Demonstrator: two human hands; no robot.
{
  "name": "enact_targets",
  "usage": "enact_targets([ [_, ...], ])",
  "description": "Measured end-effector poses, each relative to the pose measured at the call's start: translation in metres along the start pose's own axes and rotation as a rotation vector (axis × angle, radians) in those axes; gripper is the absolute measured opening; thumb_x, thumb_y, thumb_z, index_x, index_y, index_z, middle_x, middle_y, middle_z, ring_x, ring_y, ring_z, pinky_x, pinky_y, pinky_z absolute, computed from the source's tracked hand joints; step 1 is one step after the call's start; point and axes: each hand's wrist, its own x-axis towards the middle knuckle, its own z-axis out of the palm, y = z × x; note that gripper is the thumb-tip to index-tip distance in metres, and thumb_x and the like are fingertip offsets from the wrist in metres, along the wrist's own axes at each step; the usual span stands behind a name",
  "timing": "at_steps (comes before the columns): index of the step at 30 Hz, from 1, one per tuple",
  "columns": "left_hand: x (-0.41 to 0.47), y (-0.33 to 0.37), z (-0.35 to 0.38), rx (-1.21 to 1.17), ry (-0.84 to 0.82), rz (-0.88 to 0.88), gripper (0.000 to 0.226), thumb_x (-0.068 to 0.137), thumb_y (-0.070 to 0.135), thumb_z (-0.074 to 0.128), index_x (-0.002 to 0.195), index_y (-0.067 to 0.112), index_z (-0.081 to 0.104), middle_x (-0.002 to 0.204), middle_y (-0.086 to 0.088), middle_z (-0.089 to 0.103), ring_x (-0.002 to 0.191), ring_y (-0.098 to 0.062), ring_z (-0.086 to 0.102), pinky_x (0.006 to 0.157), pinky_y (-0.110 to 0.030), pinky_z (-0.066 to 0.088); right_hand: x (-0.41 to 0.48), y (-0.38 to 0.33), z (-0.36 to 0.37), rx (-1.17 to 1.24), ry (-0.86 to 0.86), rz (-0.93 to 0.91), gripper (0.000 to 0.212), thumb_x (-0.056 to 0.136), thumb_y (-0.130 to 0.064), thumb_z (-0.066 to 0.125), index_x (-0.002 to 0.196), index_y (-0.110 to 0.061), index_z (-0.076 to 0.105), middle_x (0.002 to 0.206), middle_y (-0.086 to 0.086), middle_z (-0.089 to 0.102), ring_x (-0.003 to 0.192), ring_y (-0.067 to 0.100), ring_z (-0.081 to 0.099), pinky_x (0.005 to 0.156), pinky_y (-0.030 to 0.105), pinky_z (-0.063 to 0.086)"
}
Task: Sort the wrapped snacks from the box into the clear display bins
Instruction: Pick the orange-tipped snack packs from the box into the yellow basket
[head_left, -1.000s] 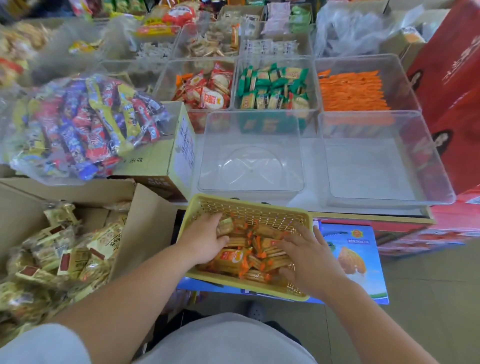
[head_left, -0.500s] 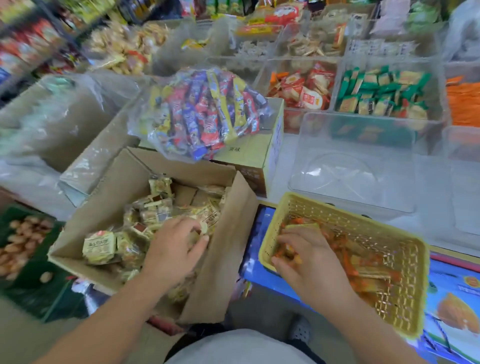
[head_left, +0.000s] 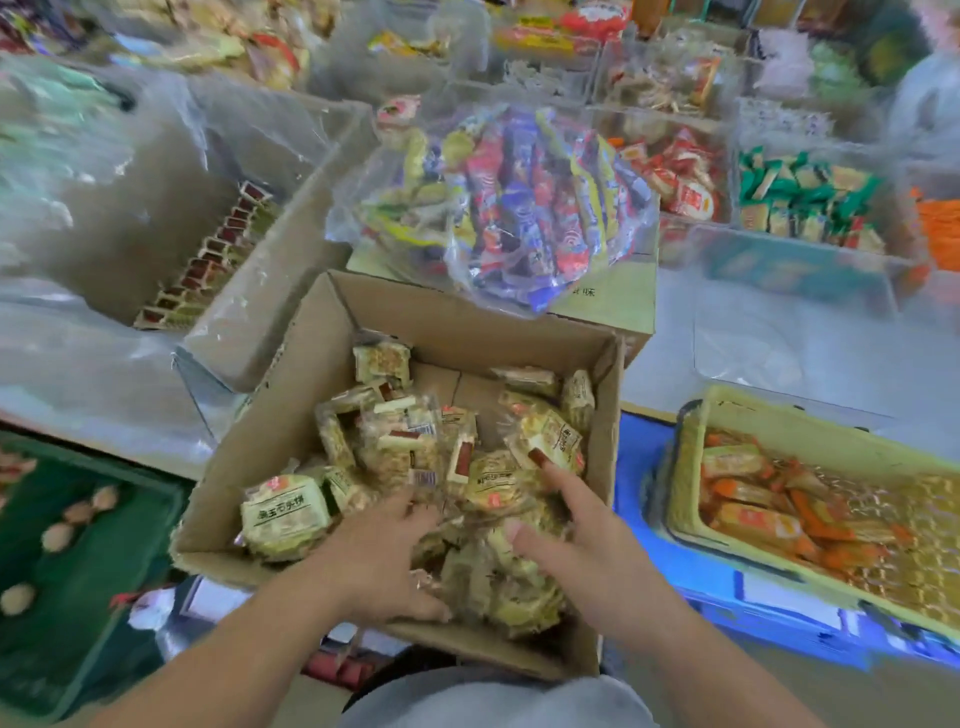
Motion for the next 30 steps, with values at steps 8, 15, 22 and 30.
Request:
enact_targets([
  [8,0.041,-0.023,-0.024,0.41,0.209,0.256,0.068,0.09,0.053,0.057,0.151,0.028,0.041,0.165,-0.009,0.028,0.149,-0.03,0.029,0.121,-0.051,0.027,0.022,-0.003,0.045,0.053,0.34,0.257,0.098,0.081,-0.064,0.069,0.158,-0.026,0.022,0.145,-0.01,0.047,0.127,0.012,0.046,0.098,0.03,0.04],
  [15,0.058,-0.048,-0.034,0.431,0.314,0.278,0.062,0.085,0.016,0.067,0.144,0.027,0.055,0.167,-0.007,0.025,0.15,-0.026,0.027,0.122,-0.046,0.024,0.052,0.009,0.059,-0.04,0.29,0.379,0.104,0.081,-0.063,0.068,0.16,-0.024,0.014,0.158,0.001,0.036,0.134,0.028,0.049,0.103,0.047,0.051],
  [22,0.043,-0.074,-0.029,0.264,0.175,0.336,0.057,0.096,0.053,0.038,0.151,0.038,0.043,0.168,0.004,0.025,0.157,-0.02,0.007,0.125,-0.048,0.006,0.085,0.012,0.06,0.295,0.417,0.569,0.121,0.07,-0.062,0.08,0.158,-0.038,0.001,0.16,0.002,0.032,0.137,0.036,0.043,0.112,0.055,0.039],
  [30,0.018,-0.067,-0.034,-0.044,0.158,0.325,0.094,0.081,0.08,0.055,0.159,0.045,0.014,0.168,0.01,0.022,0.156,-0.014,0.014,0.124,-0.041,0.016,0.101,0.0,0.076,0.483,0.331,0.467,0.131,0.055,-0.06,0.09,0.153,-0.055,0.003,0.155,-0.001,0.04,0.135,0.031,0.047,0.108,0.056,0.044],
])
